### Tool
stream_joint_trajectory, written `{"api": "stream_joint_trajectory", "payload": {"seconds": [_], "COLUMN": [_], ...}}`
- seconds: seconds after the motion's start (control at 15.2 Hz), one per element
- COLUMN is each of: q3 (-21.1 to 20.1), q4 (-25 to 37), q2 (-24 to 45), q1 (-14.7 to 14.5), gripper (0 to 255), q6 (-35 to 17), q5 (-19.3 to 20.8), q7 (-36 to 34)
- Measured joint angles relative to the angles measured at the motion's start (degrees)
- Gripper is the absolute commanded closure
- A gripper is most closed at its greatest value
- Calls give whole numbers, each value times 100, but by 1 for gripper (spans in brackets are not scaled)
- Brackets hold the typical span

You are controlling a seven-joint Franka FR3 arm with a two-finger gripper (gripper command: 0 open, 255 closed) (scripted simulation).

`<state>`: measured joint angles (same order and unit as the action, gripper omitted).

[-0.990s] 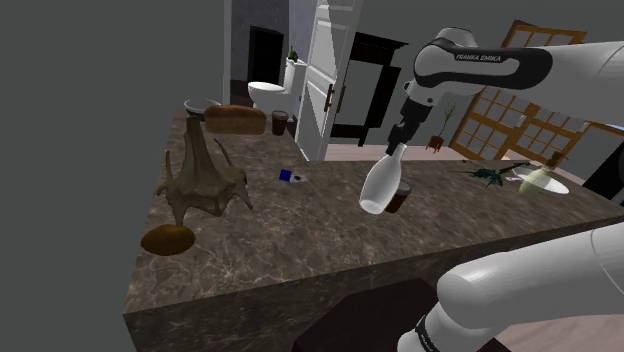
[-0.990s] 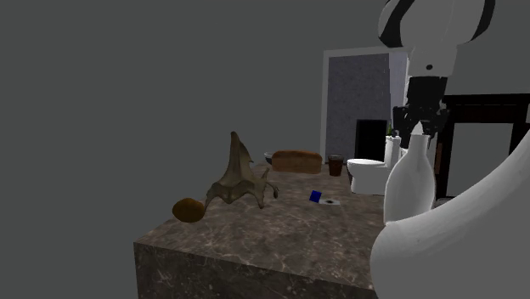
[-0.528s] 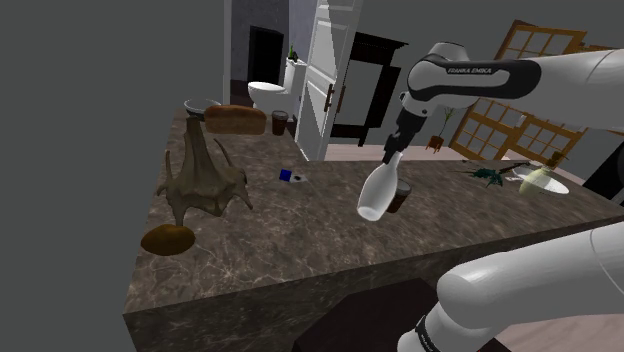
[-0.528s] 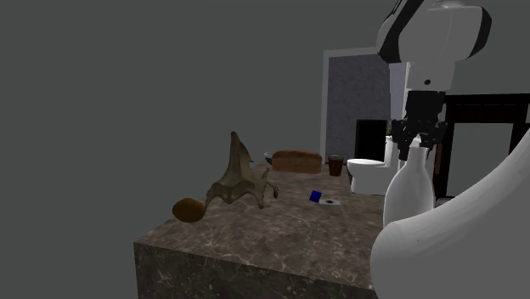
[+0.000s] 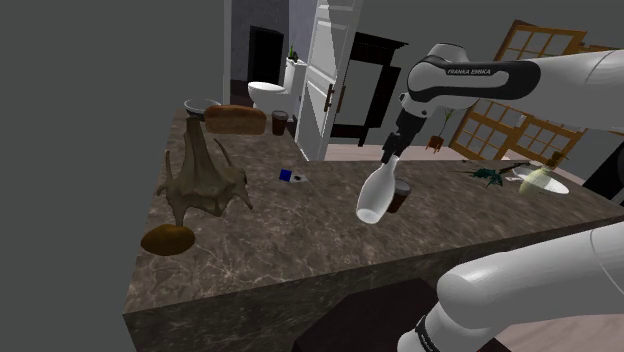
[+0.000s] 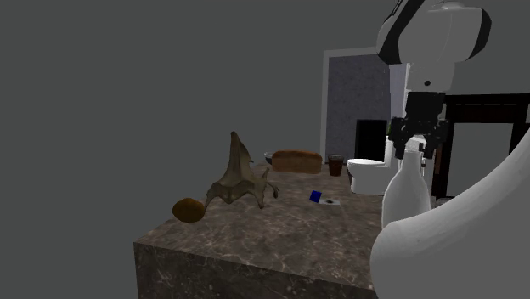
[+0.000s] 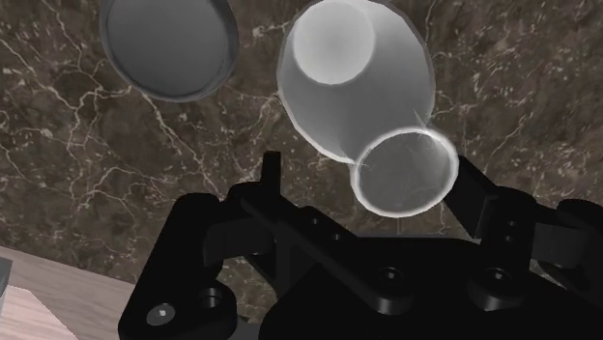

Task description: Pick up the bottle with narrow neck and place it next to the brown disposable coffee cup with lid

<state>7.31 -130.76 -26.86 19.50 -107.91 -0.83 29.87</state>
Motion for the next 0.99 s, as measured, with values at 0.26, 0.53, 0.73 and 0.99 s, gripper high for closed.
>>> {"api": "stream_joint_trajectory", "payload": {"seconds": [0.26, 0.53, 0.73, 0.99], "q3": [0, -14, 3, 5], "q4": [0, 537, 688, 701], "q2": [0, -42, -34, -34], "q1": [0, -2, 5, 5], "gripper": [0, 0, 0, 0], "q6": [0, 570, 717, 733], "q5": [0, 2, 7, 8], "q7": [0, -26, -5, -4]}}
